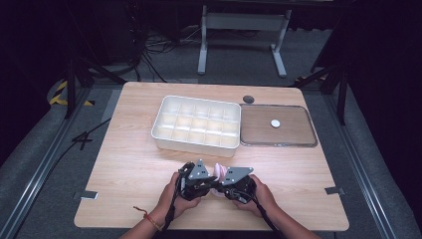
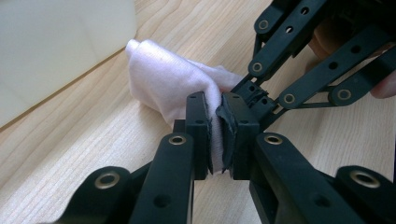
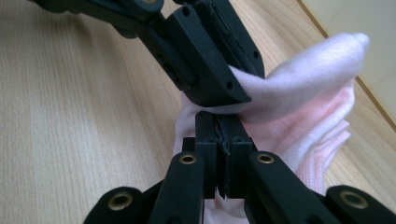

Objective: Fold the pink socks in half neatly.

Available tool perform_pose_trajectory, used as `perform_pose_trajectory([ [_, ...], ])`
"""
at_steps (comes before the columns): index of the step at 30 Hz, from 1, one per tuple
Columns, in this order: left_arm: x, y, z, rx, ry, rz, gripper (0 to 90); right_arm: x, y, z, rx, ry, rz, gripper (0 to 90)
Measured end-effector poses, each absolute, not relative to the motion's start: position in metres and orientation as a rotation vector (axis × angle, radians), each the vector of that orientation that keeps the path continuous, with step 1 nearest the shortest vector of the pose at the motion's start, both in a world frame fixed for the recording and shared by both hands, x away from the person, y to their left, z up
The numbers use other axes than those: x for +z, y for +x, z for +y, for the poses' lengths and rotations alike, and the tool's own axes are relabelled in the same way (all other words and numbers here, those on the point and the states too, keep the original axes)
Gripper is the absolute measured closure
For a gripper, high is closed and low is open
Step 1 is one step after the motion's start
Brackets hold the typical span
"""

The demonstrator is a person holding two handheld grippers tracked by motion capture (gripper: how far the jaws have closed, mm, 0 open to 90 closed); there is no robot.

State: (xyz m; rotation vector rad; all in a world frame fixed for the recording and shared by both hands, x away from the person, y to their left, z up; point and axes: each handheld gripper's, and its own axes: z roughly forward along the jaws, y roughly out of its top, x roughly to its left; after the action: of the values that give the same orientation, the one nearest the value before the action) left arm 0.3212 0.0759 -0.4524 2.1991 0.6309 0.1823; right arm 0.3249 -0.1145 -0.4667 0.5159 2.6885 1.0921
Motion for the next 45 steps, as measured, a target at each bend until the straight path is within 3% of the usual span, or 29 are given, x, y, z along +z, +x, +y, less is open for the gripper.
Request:
perform_pose_trajectory([
  [4,-0.452,0.324,0.078,0.192,2.202,0.636,82.9,-0.464,0.326,-0.119,1.118,0.54,2.689,81.6],
  [21,-0.453,0.322,0.075,0.177,2.197,0.623,82.2,-0.469,0.329,-0.117,1.103,0.58,2.645,86.0],
  [26,-0.451,0.322,0.077,0.199,2.201,0.616,82.6,-0.466,0.331,-0.125,1.141,0.58,2.637,75.7],
  [33,-0.451,0.322,0.077,0.194,2.2,0.62,82.6,-0.451,0.333,-0.157,1.134,0.633,2.616,76.0],
  [45,-0.452,0.316,0.062,0.216,2.241,0.54,81.4,-0.467,0.338,-0.151,1.04,0.649,2.652,79.0],
])
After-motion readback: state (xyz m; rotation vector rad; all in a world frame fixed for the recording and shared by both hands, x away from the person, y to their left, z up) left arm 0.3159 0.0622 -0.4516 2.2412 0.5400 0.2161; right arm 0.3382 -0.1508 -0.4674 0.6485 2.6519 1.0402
